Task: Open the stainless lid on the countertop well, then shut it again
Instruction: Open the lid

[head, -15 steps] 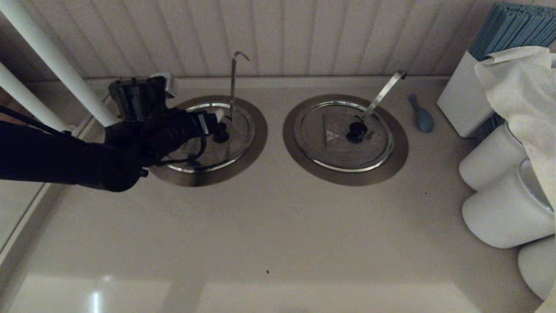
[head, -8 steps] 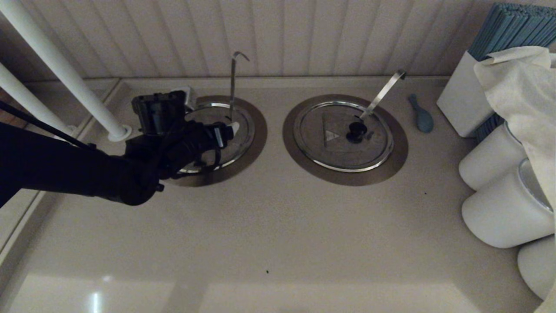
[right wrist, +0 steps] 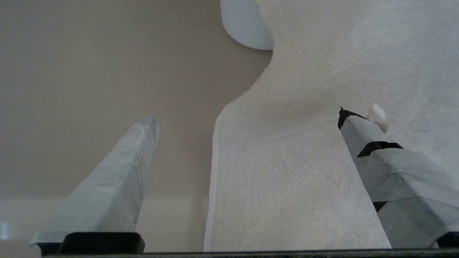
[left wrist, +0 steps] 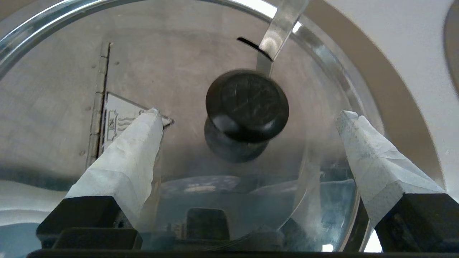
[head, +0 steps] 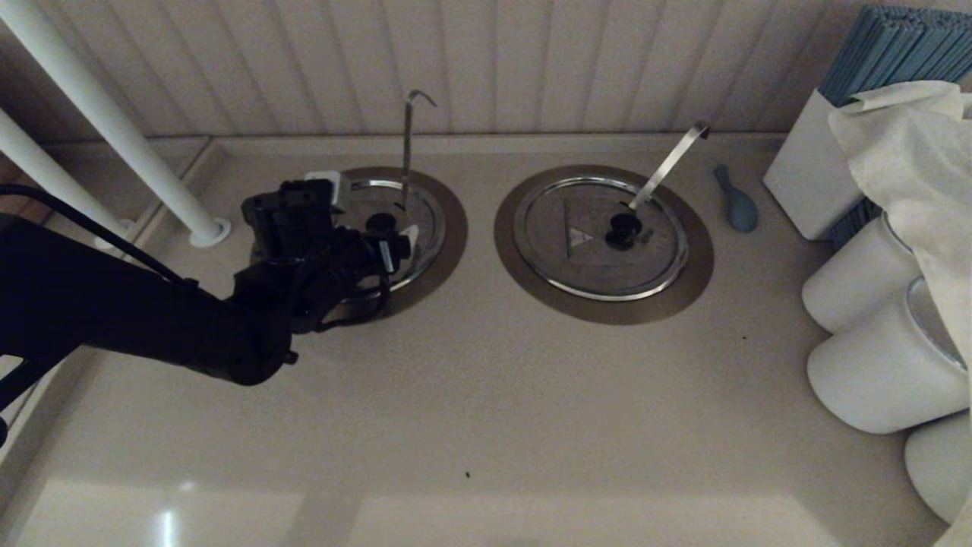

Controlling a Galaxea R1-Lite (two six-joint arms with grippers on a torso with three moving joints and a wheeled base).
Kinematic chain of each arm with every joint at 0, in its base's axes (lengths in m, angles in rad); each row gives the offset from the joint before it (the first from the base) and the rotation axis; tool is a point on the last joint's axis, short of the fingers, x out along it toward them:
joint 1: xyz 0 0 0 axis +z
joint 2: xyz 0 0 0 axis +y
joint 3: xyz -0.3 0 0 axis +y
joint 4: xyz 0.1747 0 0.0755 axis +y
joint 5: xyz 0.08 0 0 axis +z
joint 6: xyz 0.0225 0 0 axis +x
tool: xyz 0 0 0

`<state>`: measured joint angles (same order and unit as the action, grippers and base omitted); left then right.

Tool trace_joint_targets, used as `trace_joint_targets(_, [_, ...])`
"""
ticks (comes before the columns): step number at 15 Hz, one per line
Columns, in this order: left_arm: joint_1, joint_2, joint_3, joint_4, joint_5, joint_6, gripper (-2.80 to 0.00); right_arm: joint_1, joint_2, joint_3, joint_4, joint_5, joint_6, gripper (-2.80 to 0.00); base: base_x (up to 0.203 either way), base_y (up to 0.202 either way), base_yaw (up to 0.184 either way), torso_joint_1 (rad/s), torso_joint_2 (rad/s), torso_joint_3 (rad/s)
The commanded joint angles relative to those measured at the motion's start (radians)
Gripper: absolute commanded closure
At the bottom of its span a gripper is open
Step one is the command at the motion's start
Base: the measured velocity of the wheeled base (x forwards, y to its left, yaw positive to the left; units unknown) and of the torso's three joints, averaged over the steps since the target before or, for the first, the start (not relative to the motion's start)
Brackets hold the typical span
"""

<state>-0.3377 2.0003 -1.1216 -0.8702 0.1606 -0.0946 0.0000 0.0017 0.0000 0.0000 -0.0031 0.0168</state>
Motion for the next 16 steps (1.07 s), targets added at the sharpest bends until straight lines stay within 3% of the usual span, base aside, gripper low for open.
trace_joint_targets(1, [0.000,0.002,0.006,-0.003,0.000,0.000,-2.80,0.000,0.001,0.000,0.000,0.000,0.000,-2.80,0.000,0.000,0.000,0.000,0.00,0.000])
trace_joint_targets(10, [0.031,-0.018,0.009,-0.003,-0.003,0.003,-2.80,0.000,0.001,0.000,0.000,0.000,0.000,-2.80,0.000,0.000,0.000,0.000,0.00,0.000])
trace_joint_targets(16, [0.040,-0.008,0.023,-0.003,-0.001,0.044,-2.80,0.000,0.001,0.000,0.000,0.000,0.000,-2.80,0.000,0.000,0.000,0.000,0.00,0.000])
